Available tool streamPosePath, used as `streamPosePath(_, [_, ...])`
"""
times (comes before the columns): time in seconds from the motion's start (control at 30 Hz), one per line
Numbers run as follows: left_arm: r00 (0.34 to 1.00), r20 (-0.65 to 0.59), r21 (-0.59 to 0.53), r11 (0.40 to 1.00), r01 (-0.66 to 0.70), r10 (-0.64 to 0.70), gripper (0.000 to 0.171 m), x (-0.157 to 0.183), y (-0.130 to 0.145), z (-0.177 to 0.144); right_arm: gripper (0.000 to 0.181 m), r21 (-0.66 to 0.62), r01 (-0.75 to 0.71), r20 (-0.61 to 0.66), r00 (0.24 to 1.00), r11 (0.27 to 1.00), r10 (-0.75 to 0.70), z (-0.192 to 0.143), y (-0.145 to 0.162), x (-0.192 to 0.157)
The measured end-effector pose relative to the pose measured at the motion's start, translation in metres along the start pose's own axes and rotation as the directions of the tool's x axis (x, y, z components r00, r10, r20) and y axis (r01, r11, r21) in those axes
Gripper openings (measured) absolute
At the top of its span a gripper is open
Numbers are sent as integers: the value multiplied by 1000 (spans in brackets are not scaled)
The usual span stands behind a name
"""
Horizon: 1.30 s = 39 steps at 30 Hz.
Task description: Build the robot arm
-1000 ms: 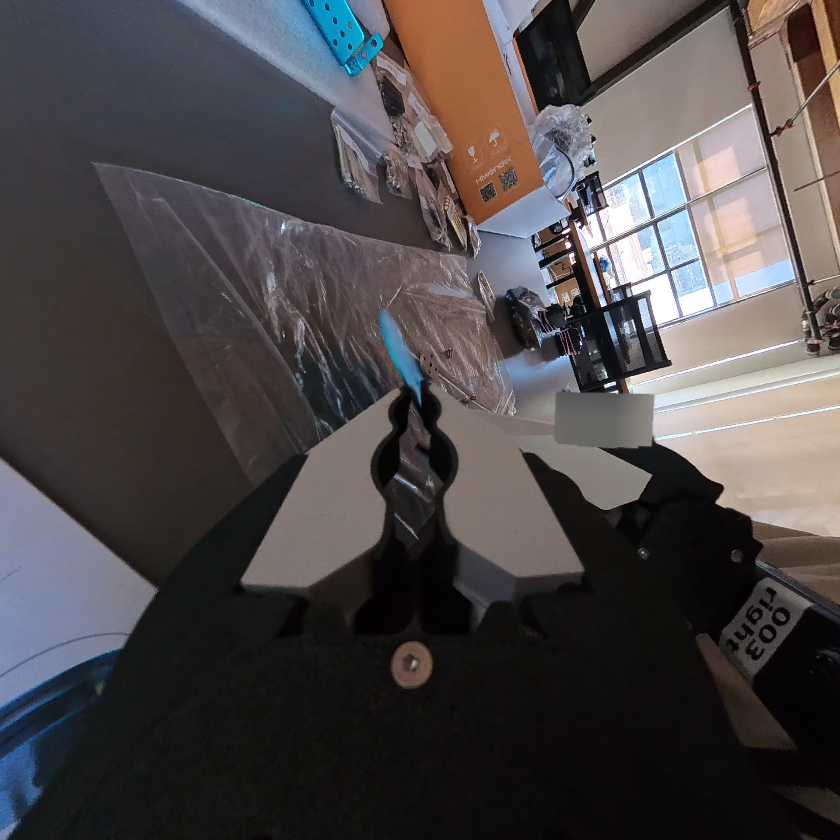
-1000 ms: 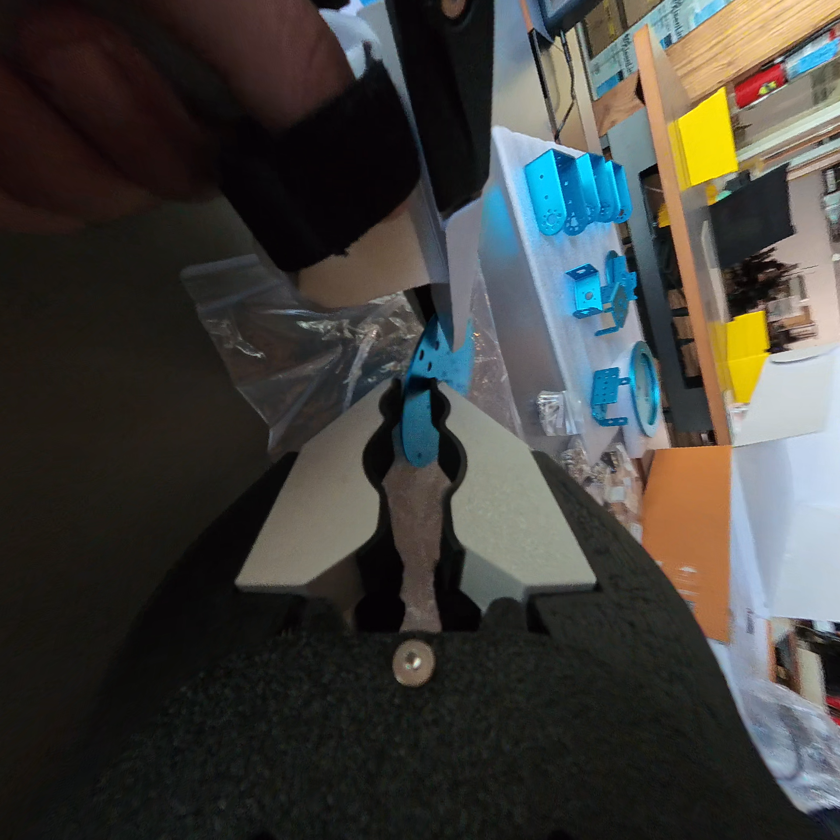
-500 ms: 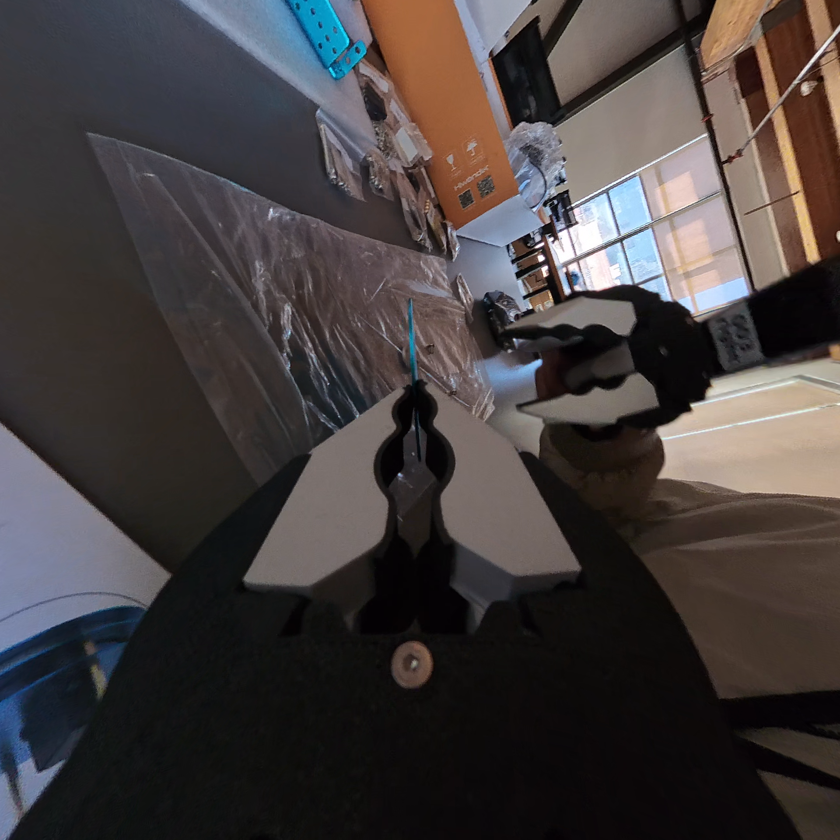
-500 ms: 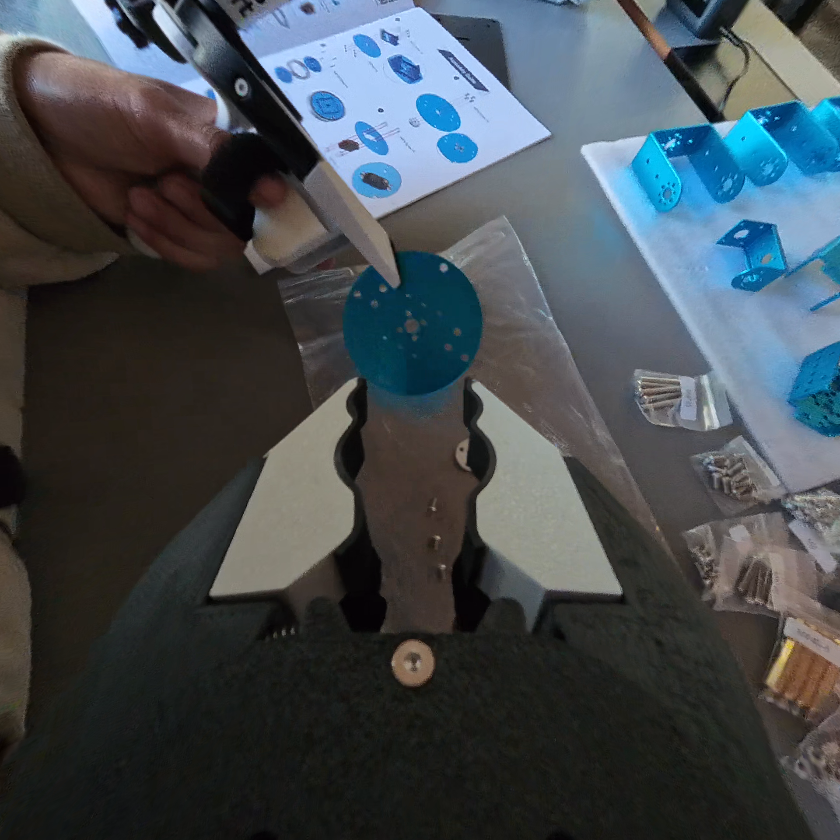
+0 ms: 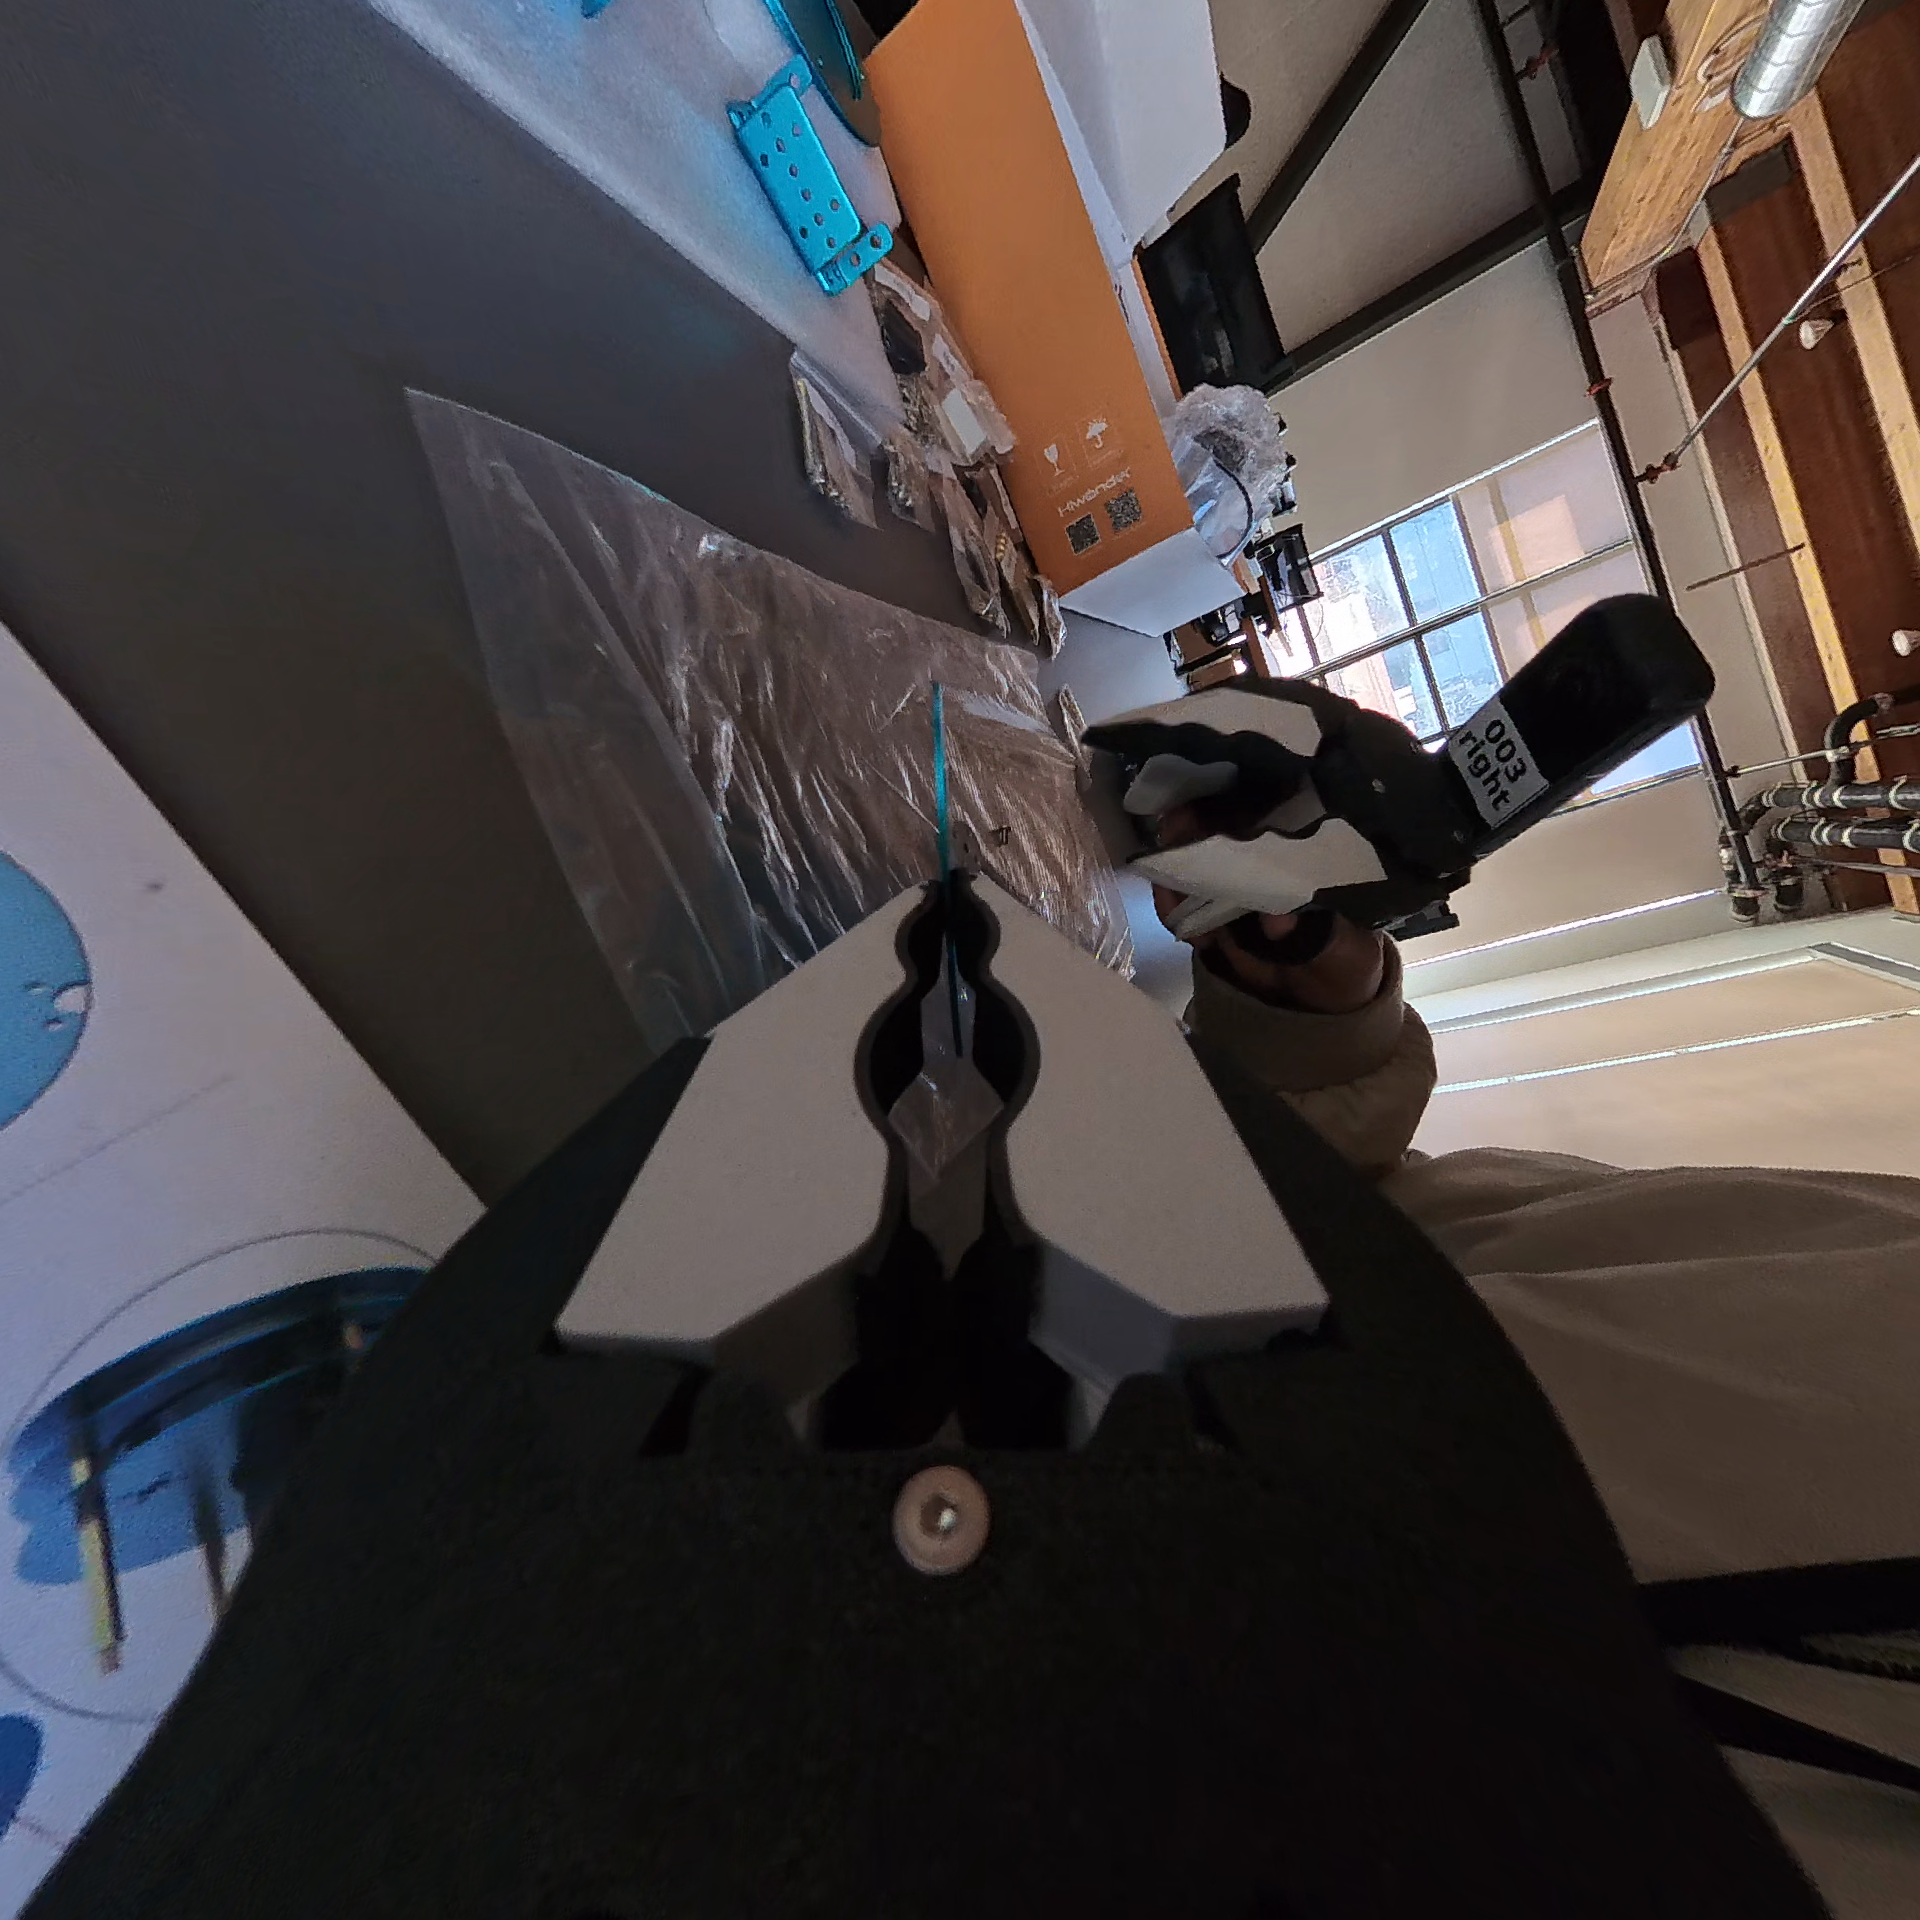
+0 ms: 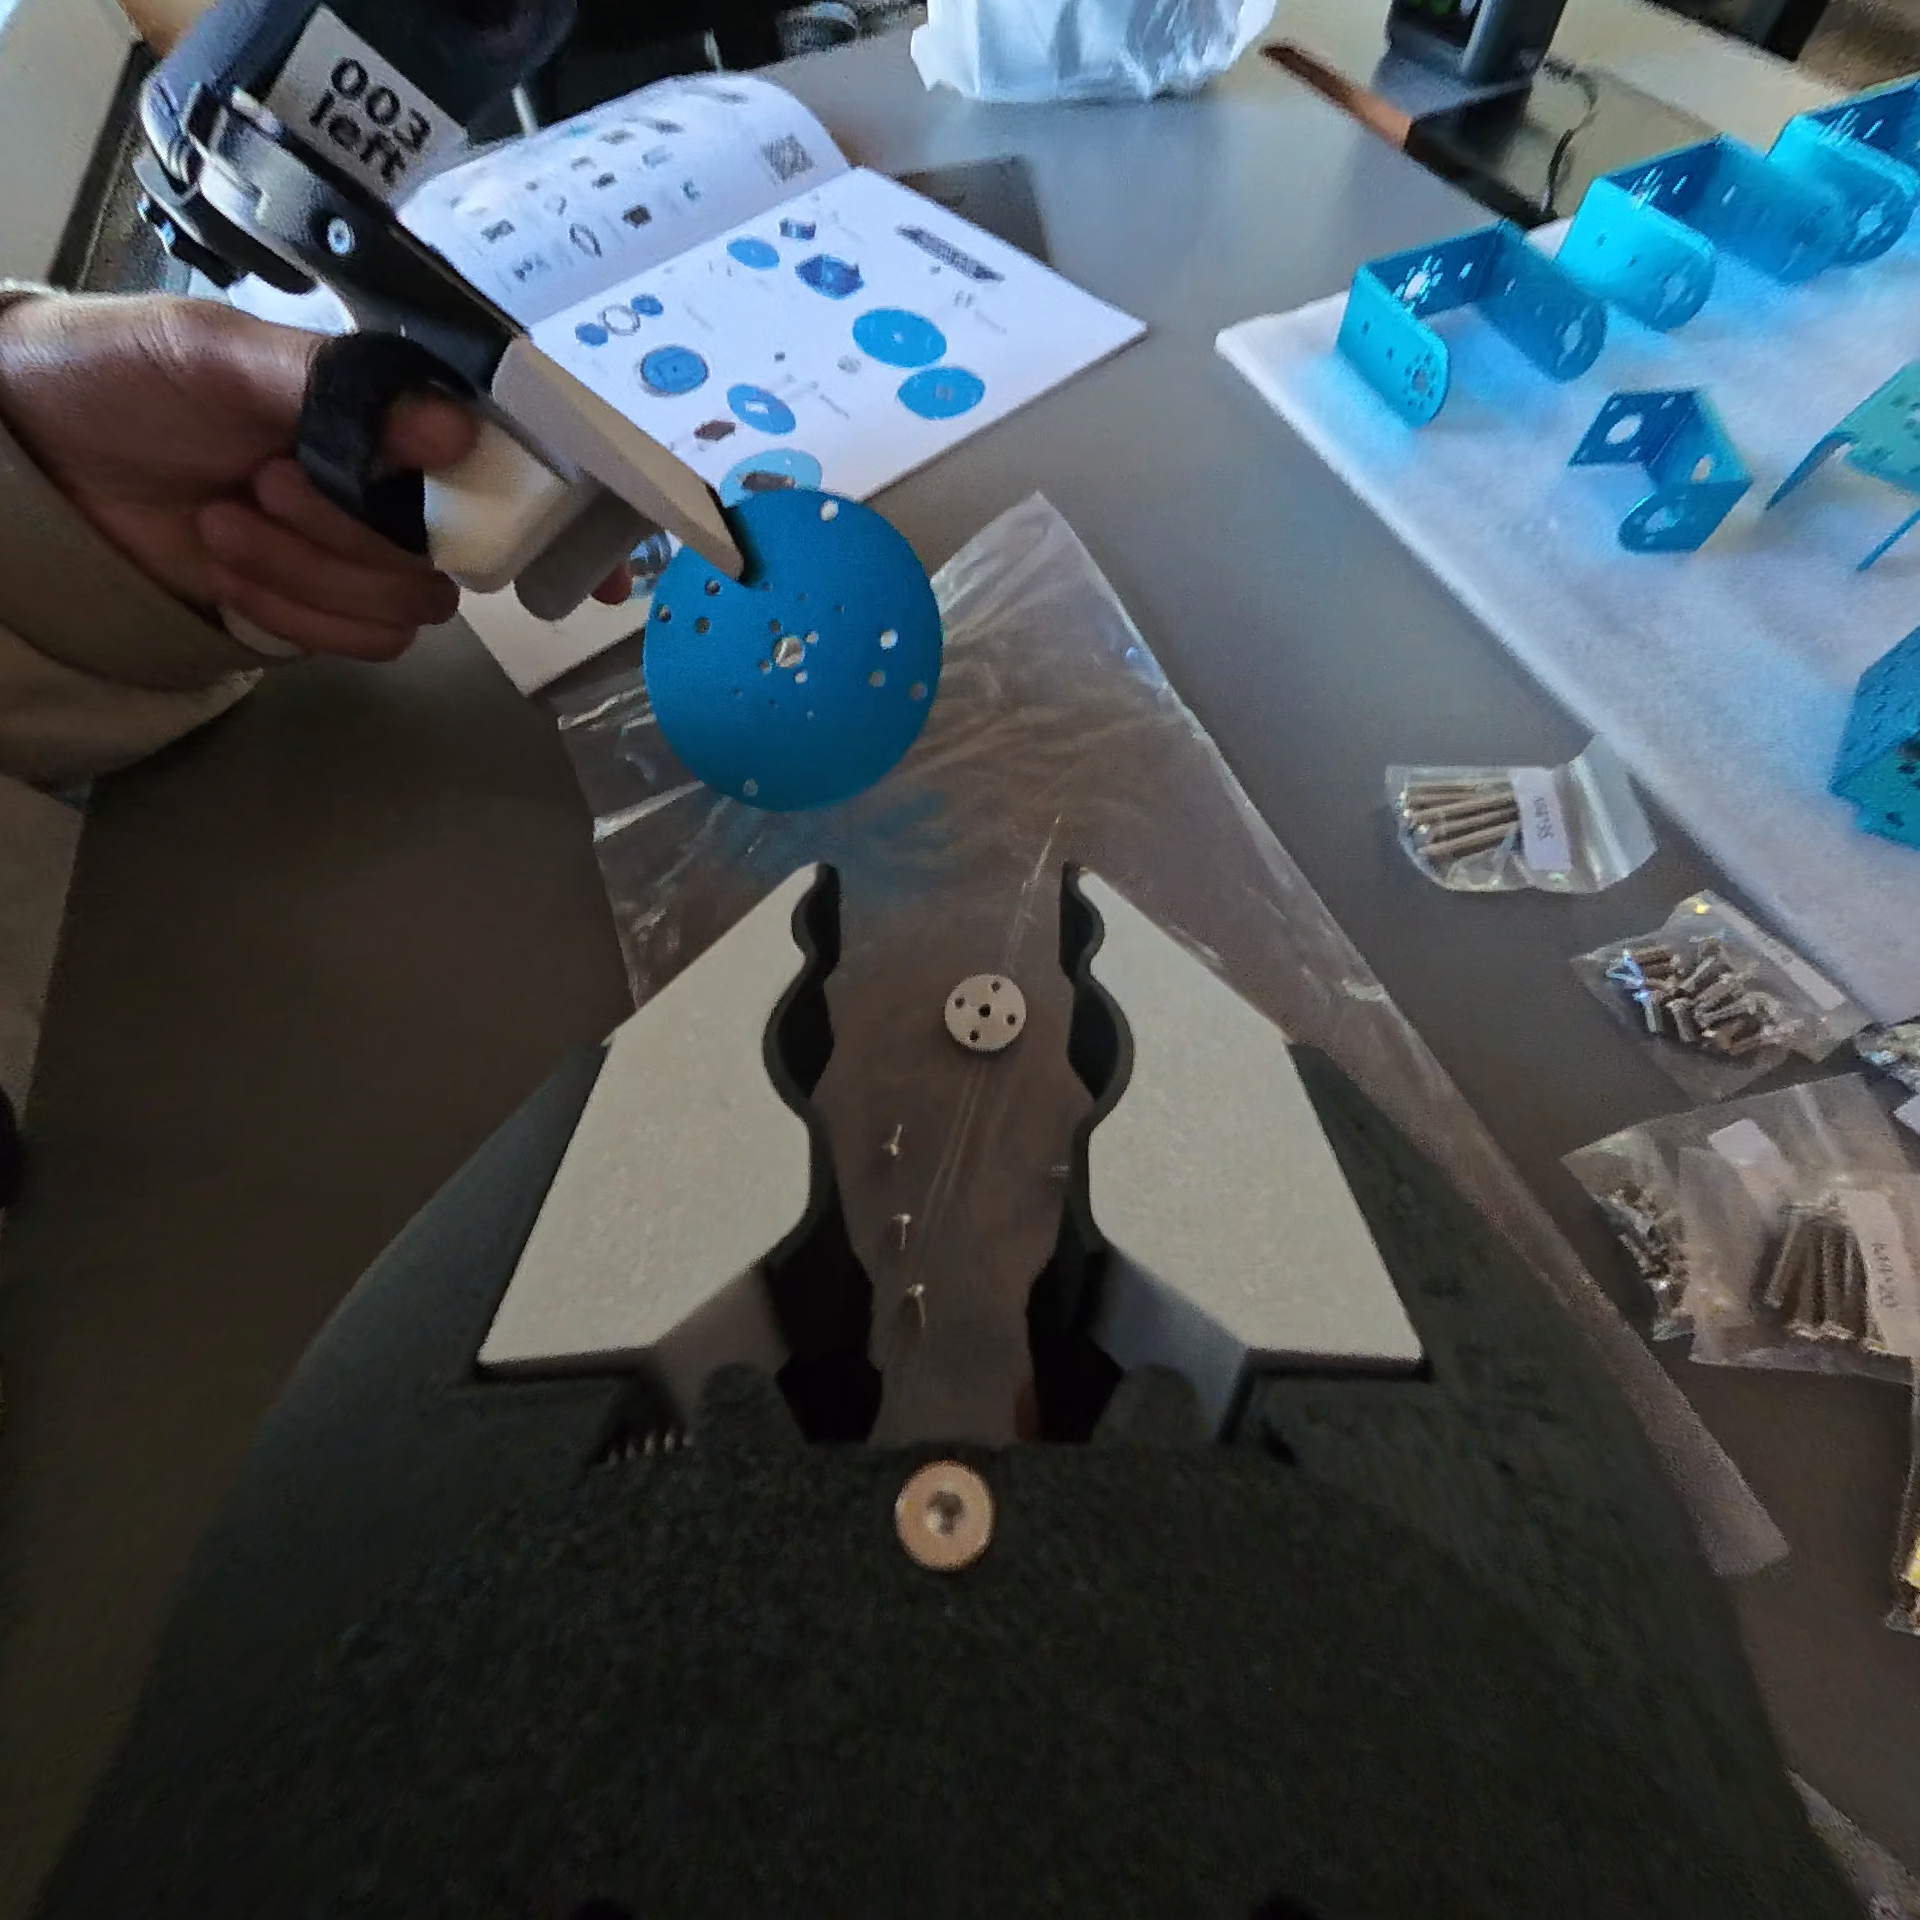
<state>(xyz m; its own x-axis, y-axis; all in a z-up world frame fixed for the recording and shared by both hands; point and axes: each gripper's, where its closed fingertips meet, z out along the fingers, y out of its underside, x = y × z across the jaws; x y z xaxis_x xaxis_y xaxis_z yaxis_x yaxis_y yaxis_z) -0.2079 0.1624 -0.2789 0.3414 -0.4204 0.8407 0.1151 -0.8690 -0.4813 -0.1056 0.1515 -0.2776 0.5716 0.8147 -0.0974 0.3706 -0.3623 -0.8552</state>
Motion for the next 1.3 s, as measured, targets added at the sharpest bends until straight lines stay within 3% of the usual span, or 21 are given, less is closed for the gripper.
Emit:
streamPosePath(0.27, [1000, -10, 8, 1000, 1, -1, 1, 2, 0, -1, 41, -164, 34, -11, 999, 986, -37, 10, 25, -2])
streamPosePath(0.63, [1000, -20, 21, 1000, -22, 23, 1, 4, -1, -4, 37, -177, -10, 22, 1000, 984, 15, 10, 24, -8])
streamPosePath(1.03, [1000, 5, -5, 1000, -20, 20, 1, 1, 3, 6, 32, -341, 92, -103, 986, 935, -135, 19, 50, 6])
streamPosePath(1.3, [1000, -7, -13, 1000, -10, 10, 1, 0, 5, 10, 28, -335, 91, -110, 985, 938, -135, 23, 50, 7])
